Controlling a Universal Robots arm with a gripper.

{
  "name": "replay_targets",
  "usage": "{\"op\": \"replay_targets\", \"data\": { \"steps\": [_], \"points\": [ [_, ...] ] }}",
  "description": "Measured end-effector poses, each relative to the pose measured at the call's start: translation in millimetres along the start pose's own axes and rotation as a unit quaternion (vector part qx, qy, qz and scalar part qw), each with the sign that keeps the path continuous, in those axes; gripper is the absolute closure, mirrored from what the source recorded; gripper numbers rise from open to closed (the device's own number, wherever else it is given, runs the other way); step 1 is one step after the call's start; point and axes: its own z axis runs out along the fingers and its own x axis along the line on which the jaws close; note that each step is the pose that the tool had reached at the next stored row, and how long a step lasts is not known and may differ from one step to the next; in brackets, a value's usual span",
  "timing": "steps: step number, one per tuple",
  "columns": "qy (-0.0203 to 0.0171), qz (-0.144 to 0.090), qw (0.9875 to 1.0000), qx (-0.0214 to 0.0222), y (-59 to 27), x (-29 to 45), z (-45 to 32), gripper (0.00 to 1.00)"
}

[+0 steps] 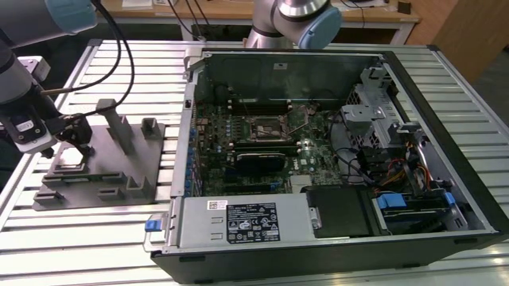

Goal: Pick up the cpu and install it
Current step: 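Pick up the cpu and move it towards the insertion slot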

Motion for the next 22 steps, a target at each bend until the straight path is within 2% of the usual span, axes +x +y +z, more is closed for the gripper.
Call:
{"op": "replay_targets", "data": {
  "steps": [22],
  "points": [
    [-0.0006, 0.016, 0.9999, 0.0002, 1.7, 1.9, 12.7, 0.29]
  ]
}}
